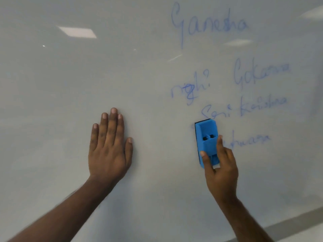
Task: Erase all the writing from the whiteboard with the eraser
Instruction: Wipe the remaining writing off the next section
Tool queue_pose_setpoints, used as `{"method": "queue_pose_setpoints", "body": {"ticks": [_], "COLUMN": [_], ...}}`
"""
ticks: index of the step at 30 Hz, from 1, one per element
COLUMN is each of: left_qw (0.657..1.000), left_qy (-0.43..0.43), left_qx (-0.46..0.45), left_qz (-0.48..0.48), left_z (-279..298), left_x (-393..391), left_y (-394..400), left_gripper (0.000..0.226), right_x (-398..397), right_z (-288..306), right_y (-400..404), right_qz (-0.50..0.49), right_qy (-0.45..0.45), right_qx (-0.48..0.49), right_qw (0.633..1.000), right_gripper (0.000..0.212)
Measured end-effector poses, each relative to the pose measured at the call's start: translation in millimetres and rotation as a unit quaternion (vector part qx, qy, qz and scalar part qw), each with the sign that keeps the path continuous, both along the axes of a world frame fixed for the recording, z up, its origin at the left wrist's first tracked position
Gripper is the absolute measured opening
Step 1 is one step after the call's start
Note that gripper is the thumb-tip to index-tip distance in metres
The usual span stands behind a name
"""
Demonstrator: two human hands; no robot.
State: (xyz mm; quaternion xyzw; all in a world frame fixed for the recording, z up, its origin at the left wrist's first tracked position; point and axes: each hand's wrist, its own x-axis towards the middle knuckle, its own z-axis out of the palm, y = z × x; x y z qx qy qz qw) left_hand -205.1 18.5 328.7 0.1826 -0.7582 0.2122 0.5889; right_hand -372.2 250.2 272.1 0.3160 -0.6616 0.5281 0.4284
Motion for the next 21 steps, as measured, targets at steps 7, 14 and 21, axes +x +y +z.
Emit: {"method": "queue_pose_setpoints", "body": {"ticks": [7, 14, 21], "left_qw": [0.999, 1.0, 1.0], "left_qy": [0.026, 0.006, 0.013], "left_qx": [0.038, -0.006, 0.0], "left_qz": [0.0, 0.003, 0.006], "left_z": [-15.3, -20.1, -19.7], "left_x": [-30.0, -27.9, -29.1], "left_y": [23.9, 18.8, 19.9], "left_gripper": [0.066, 0.062, 0.06], "right_x": [22.5, 42.7, -10.1], "right_z": [0.9, -10.8, 7.9], "right_y": [-28.9, -51.3, 1.3], "right_qz": [0.036, 0.063, -0.01], "right_qy": [0.03, 0.158, 0.089], "right_qx": [-0.007, 0.134, 0.068], "right_qw": [0.999, 0.976, 0.994], "right_gripper": [0.062, 0.059, 0.061]}}
